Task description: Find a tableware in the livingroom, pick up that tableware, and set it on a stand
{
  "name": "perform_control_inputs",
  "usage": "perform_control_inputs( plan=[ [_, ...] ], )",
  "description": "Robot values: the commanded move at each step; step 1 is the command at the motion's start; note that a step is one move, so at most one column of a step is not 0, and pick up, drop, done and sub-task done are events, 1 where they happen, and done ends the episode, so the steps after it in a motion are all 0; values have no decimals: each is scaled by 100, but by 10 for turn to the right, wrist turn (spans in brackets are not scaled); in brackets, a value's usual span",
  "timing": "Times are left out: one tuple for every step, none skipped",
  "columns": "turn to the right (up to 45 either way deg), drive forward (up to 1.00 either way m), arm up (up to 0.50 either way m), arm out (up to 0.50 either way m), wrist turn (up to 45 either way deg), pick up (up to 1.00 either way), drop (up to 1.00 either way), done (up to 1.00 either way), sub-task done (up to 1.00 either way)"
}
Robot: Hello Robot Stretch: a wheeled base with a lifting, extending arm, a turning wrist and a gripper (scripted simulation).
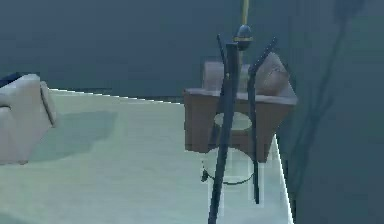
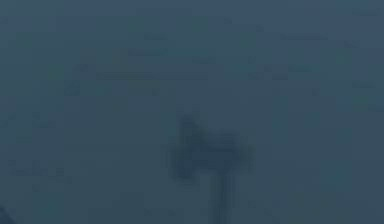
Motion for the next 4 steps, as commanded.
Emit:
perform_control_inputs(
  plan=[
    [-450,0,0,0,0,0,0,0,0],
    [-450,0,0,0,0,0,0,0,0],
    [-420,0,0,0,0,0,0,0,0],
    [0,100,0,0,0,0,0,0,0]
  ],
)
